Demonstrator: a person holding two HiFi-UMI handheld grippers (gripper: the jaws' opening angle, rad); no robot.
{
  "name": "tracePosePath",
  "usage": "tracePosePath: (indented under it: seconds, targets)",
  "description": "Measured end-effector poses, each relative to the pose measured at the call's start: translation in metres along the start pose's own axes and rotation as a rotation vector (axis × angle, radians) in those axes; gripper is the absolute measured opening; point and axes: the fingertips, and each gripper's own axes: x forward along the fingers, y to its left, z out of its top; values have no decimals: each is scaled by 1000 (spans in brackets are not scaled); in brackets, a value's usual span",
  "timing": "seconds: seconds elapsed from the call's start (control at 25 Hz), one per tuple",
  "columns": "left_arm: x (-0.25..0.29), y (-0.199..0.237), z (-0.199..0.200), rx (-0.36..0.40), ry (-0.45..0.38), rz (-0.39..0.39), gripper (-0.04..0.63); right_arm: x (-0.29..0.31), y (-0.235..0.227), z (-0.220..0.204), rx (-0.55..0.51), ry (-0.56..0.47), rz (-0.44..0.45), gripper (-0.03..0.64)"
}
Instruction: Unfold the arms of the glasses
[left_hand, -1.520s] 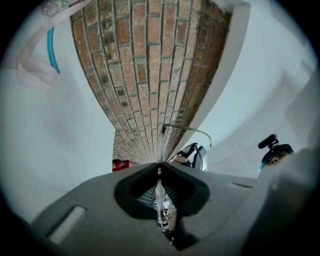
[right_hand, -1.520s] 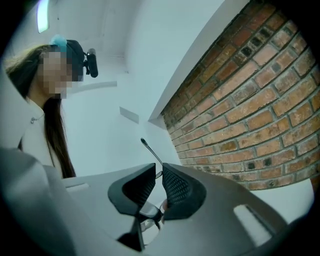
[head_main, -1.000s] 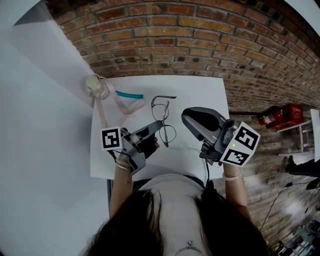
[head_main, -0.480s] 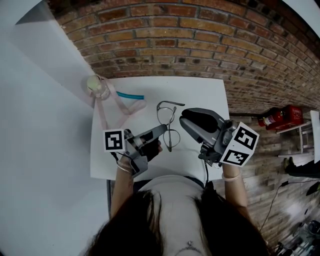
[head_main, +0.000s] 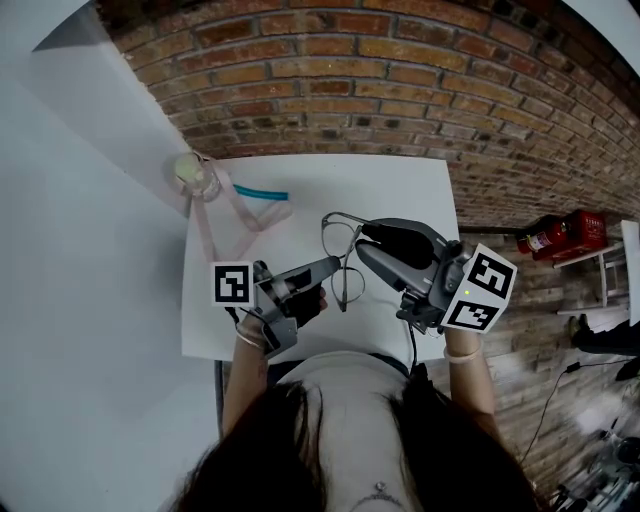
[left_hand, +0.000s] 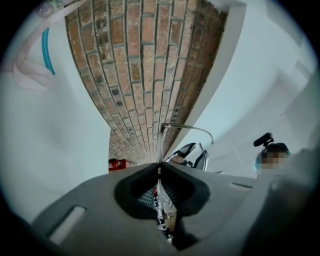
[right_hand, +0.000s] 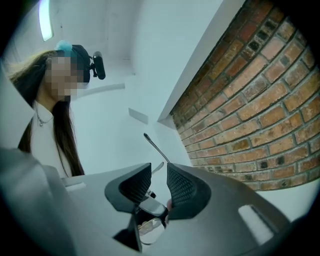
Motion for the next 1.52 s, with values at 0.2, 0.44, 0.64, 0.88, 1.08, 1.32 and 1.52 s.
tracePosePath:
  seconds: [0.2,0.44,0.64,0.88,1.08,1.32,1.52]
  targets:
    - [0,1,-4,9,16,8,23,1,5,-3,3,14,29,103]
    - [0,4,-5,6,22,17,23,3,10,-3,-6,15,46,104]
    - [-2,8,-1,4,4,37,23,3,13,-1,-14,11,54,104]
    - [-7,11,6,-2,-31,50,23,4,16,0,-21,5,60,101]
    - [-10,11,12,-4,-56,56,23,2,18,3,-26,-6,61,80]
    - [-16,16,21,-7,-92,64,23,2,21,3,-33,-9,62,69]
    - [-18,16,24,-11,-108,65,23,1,22,4,-36,-13,61,63]
